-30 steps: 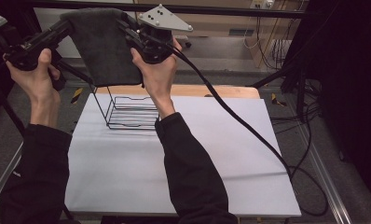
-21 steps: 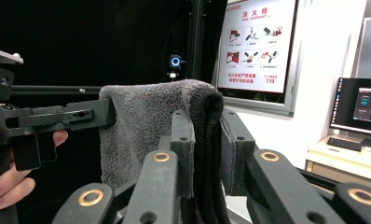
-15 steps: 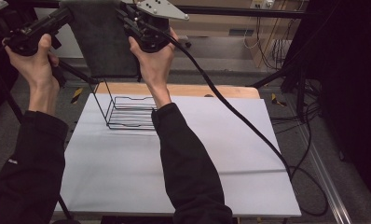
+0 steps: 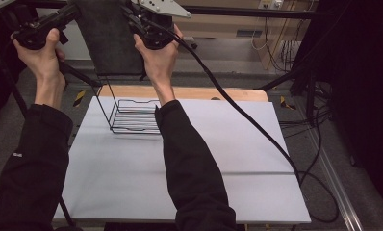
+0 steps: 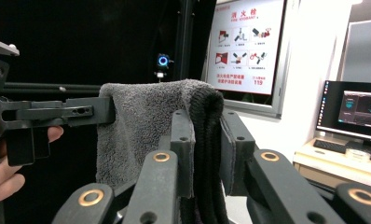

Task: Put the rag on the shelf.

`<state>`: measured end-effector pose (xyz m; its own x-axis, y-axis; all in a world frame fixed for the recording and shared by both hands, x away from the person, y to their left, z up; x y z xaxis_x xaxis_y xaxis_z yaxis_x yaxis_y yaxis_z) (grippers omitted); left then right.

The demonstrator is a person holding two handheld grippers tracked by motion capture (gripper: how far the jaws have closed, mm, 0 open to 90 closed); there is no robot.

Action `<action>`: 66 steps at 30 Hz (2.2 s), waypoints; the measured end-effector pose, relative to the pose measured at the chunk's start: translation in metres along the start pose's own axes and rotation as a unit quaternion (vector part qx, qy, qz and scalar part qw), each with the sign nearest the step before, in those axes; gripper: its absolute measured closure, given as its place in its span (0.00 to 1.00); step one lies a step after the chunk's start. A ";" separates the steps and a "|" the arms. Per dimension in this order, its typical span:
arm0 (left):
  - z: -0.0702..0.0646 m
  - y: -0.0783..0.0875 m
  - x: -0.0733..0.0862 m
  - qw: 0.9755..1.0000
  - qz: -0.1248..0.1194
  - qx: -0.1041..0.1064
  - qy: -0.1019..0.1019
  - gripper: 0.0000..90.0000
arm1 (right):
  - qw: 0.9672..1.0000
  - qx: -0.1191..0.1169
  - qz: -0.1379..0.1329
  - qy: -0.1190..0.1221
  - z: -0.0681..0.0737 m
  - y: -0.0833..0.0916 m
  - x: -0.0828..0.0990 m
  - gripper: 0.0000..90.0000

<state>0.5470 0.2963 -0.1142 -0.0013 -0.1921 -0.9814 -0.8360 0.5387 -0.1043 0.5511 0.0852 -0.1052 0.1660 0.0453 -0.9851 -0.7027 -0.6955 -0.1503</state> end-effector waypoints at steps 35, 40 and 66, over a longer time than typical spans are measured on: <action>0.015 0.004 0.060 0.998 0.060 0.000 -0.017 0.90 | 0.998 -0.005 0.067 -0.017 0.001 0.003 0.059 0.87; 0.014 0.005 0.069 0.997 0.071 0.002 -0.024 0.90 | 0.996 -0.009 0.079 -0.029 -0.002 0.006 0.069 0.87; 0.007 0.031 0.098 0.993 0.103 0.023 -0.047 0.90 | 0.992 -0.043 0.105 -0.048 0.006 0.025 0.105 0.87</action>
<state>0.5250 0.2994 -0.2148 -0.1162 0.0026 -0.9932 -0.7972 0.5963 0.0948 0.5467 0.0762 -0.2127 -0.0467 -0.0421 -0.9980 -0.6530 -0.7548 0.0624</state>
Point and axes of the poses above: each handheld gripper's, and its own axes: y roughly backward along the jaws, x roughly out of its underside, z roughly to its left, the point moved 6 cm from there along -y, roughly forward along the jaws, and after that the axes turned 1 degree about z, right-handed, at the moved point
